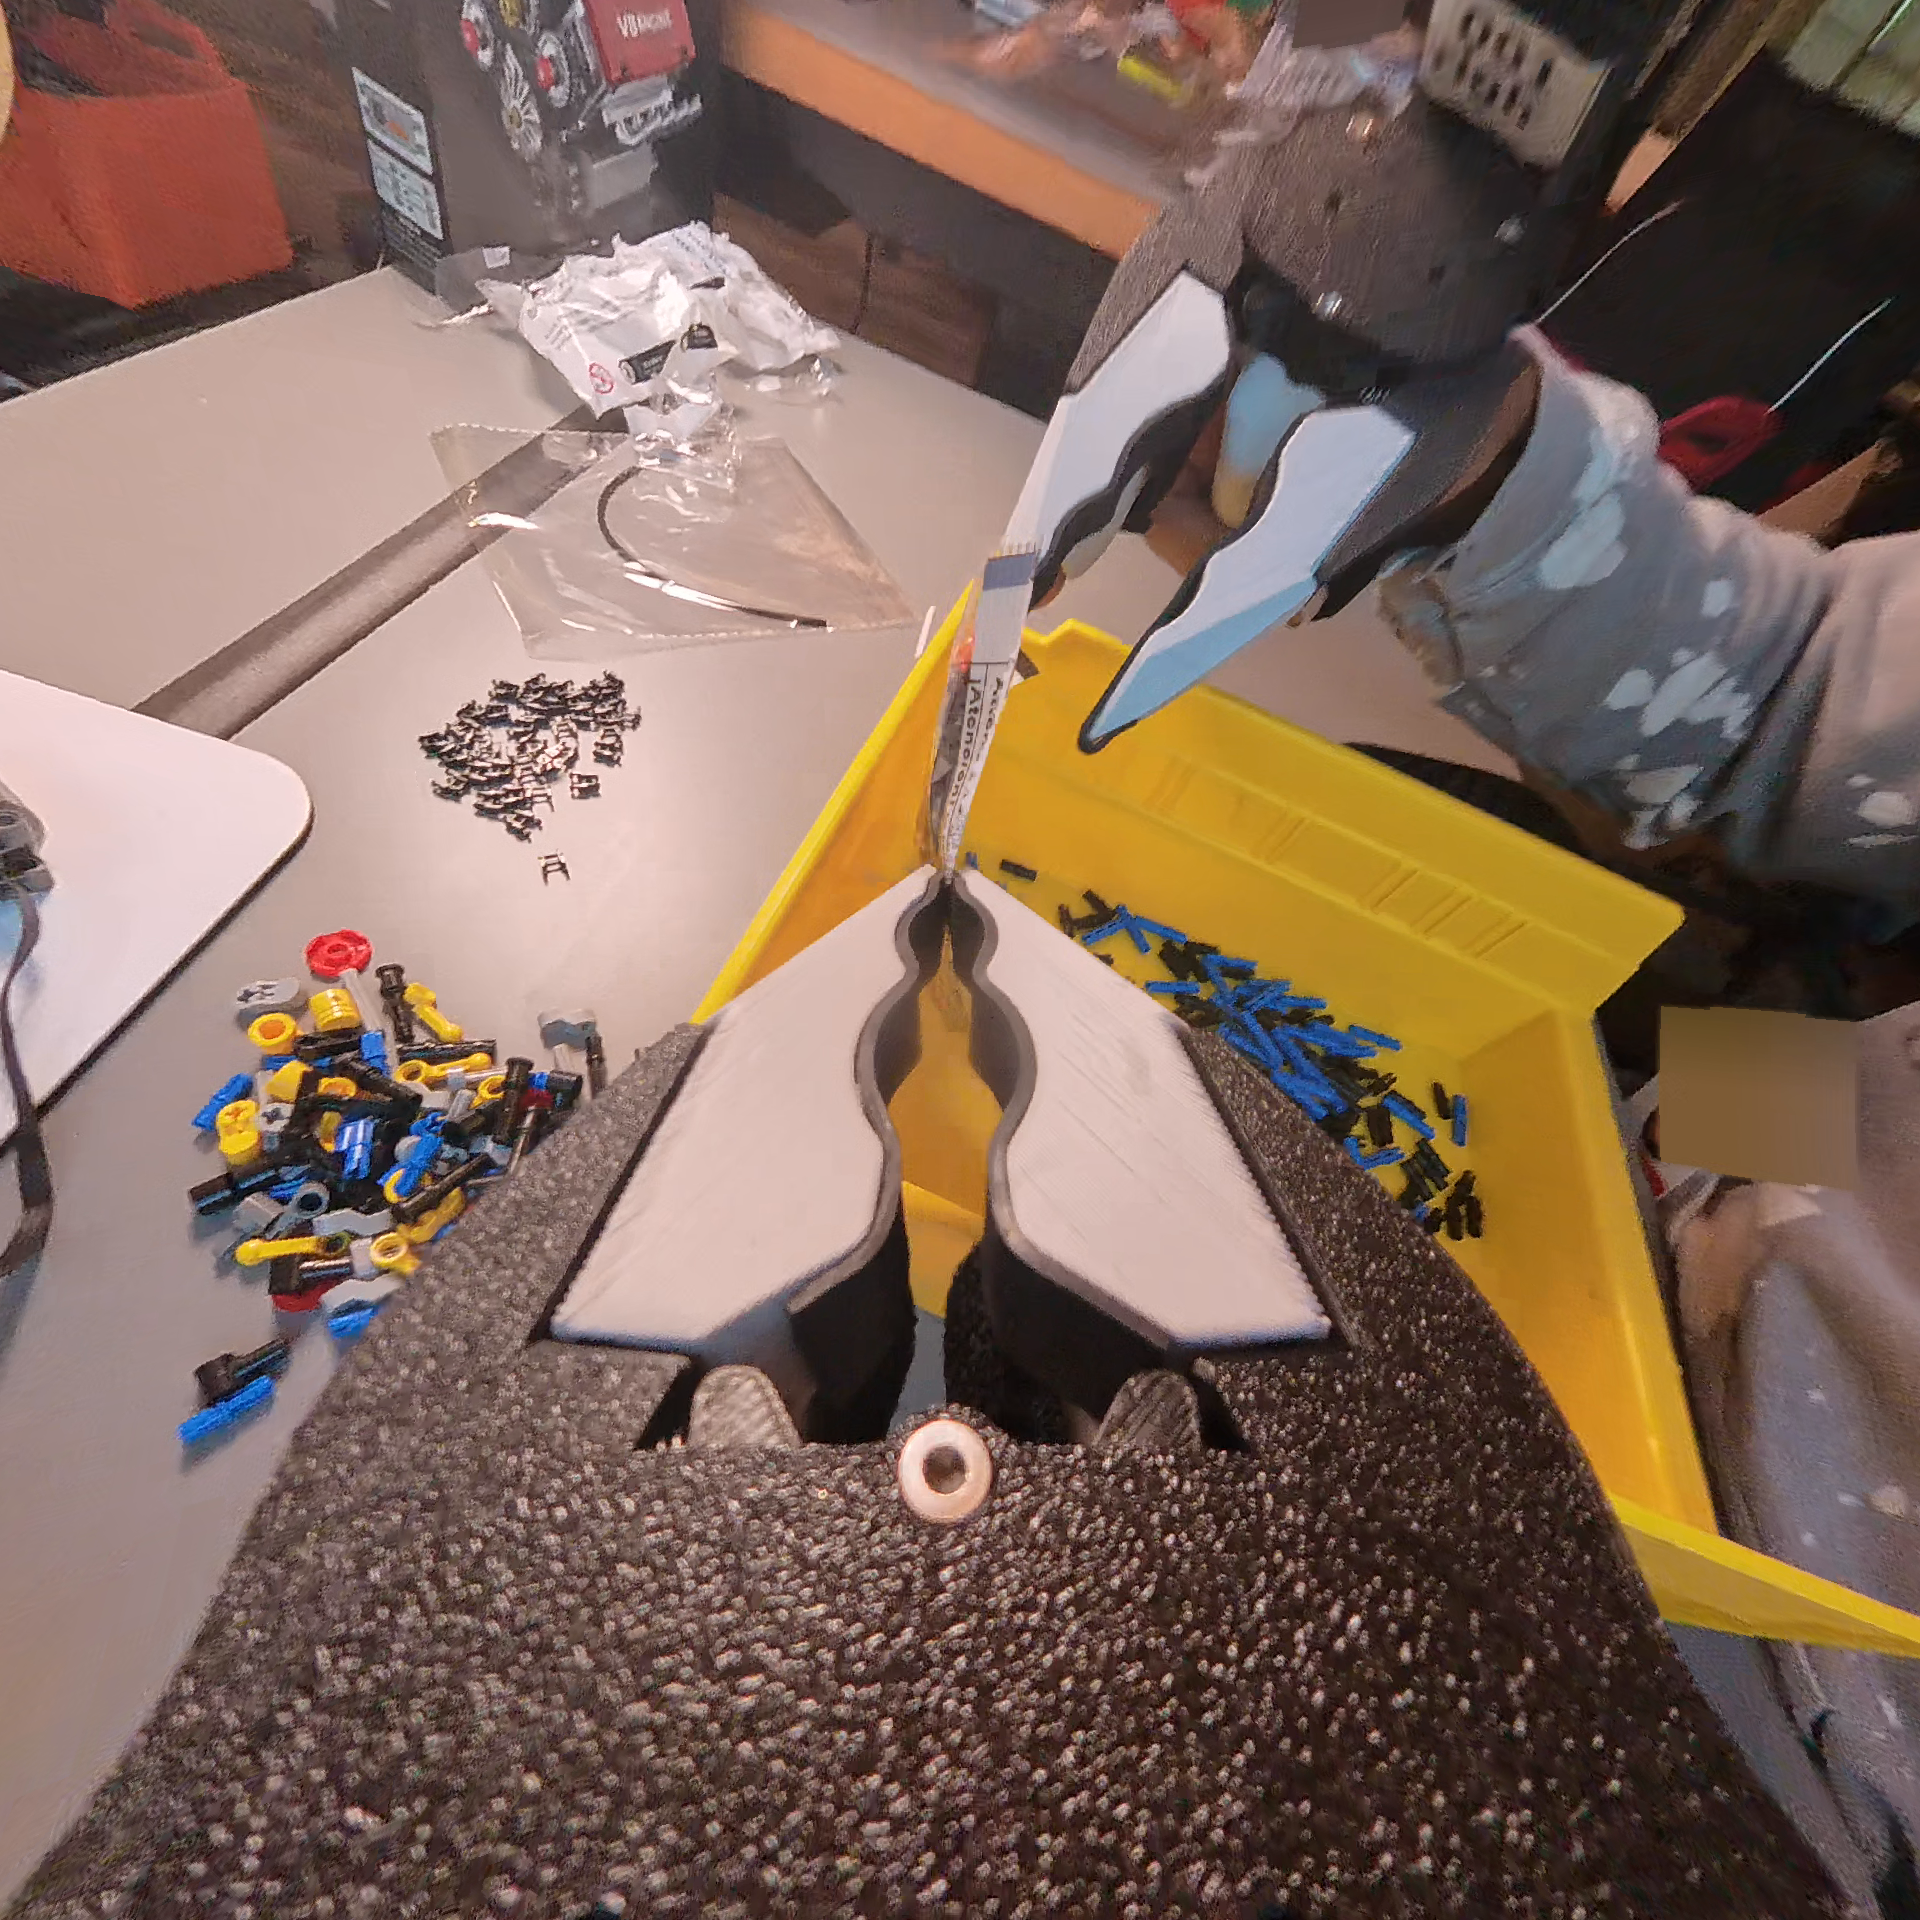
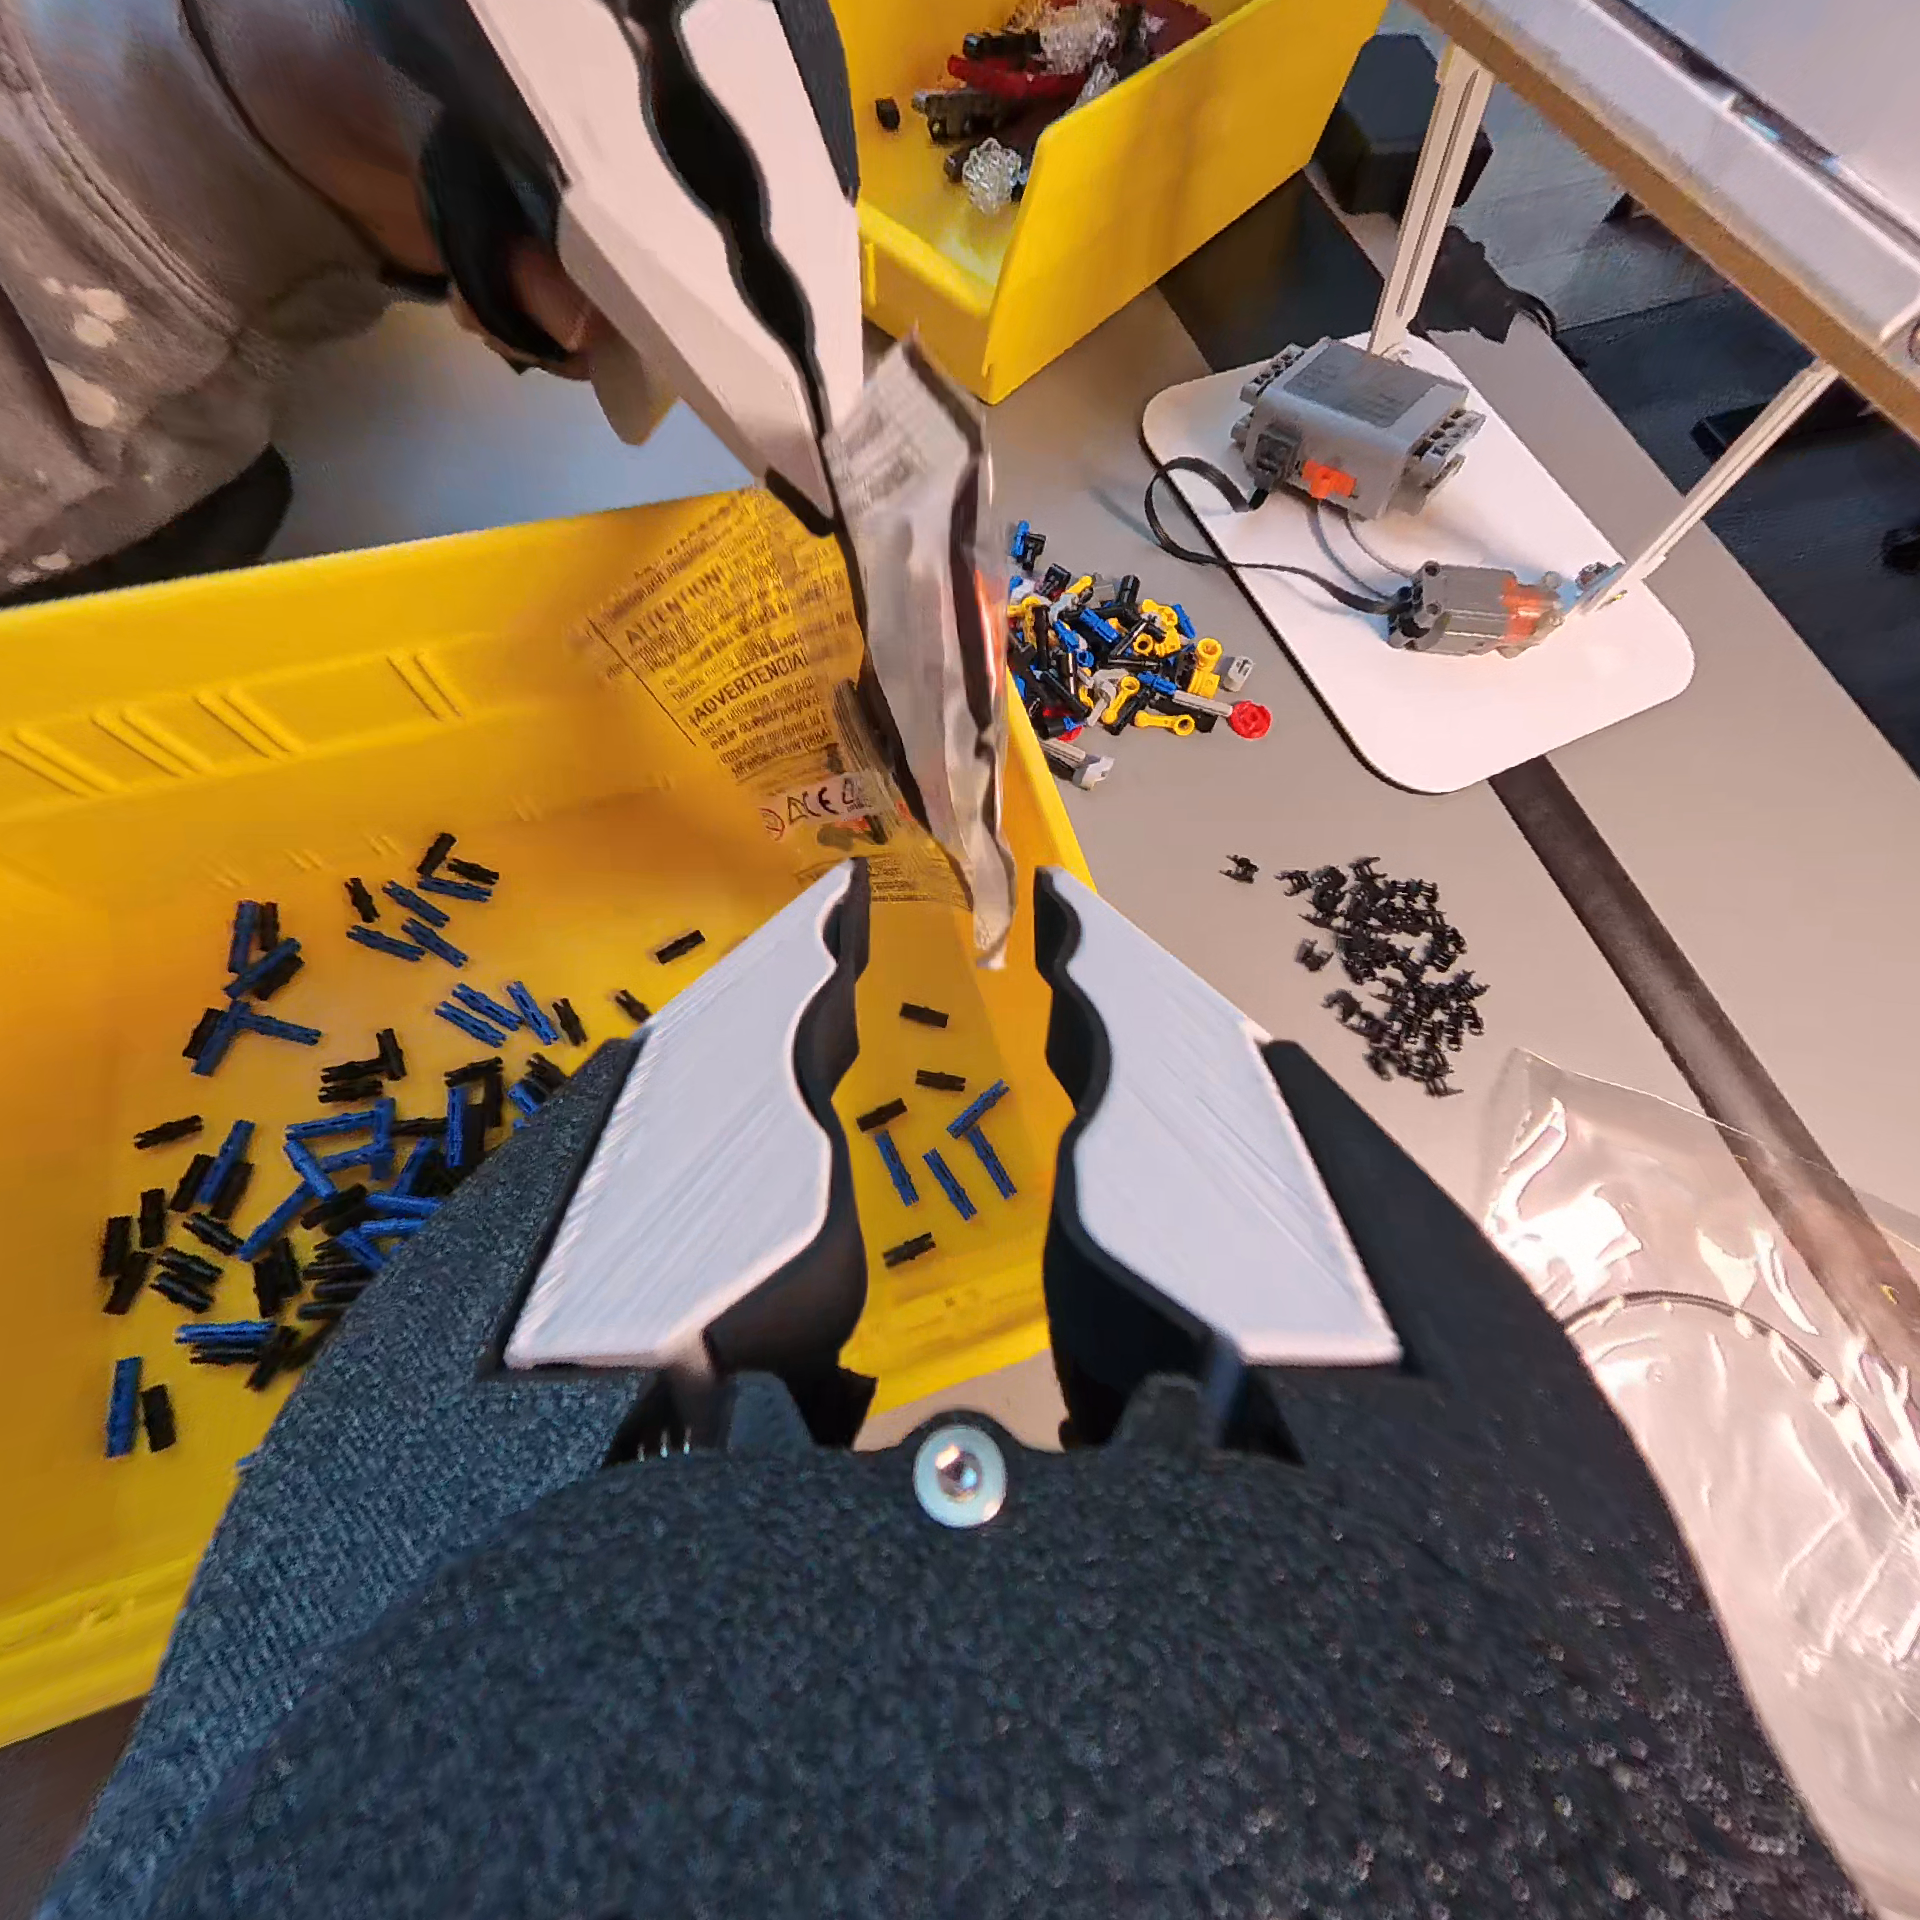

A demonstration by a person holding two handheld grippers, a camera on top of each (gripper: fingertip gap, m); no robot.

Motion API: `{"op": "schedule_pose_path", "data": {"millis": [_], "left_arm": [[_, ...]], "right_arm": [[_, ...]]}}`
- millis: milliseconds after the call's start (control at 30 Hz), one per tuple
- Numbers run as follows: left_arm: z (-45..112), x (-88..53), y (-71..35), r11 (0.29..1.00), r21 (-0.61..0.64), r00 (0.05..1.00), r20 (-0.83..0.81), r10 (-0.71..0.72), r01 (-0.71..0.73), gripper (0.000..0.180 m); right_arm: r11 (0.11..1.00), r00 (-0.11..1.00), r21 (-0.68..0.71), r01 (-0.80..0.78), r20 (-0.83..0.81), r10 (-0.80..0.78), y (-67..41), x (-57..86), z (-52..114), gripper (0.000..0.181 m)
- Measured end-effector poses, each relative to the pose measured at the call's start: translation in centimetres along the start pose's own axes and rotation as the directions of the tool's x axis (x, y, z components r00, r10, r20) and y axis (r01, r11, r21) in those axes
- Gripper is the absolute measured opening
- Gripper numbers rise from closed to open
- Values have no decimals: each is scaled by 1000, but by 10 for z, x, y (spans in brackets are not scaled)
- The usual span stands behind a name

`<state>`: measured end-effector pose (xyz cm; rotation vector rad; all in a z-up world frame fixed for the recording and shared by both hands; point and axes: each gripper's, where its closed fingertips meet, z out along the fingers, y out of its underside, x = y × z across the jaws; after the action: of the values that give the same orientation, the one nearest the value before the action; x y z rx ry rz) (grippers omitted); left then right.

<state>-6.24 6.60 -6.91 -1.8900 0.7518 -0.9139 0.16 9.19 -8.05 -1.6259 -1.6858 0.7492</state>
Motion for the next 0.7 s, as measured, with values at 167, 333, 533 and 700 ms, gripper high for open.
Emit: {"op": "schedule_pose_path", "data": {"millis": [167, 333, 533, 700], "left_arm": [[-7, 4, -9, 991, 102, 990, -118, -79, 91, 0], [-4, 8, -4, 996, 75, 992, -118, -35, 44, 0], [11, 8, 5, 997, -7, 997, -21, 72, -72, 0], [17, -4, 6, 981, -58, 974, 122, 193, -187, 0]], "right_arm": [[992, 999, 124, -33, 34, 29, -9, 0, -1, 2], [945, 979, 279, -172, 156, 132, -30, -1, -9, 0], [946, 977, 289, -144, 191, 90, -36, -13, 2, 0], [961, 984, 260, -97, 172, 52, -32, -17, 8, 0]]}}
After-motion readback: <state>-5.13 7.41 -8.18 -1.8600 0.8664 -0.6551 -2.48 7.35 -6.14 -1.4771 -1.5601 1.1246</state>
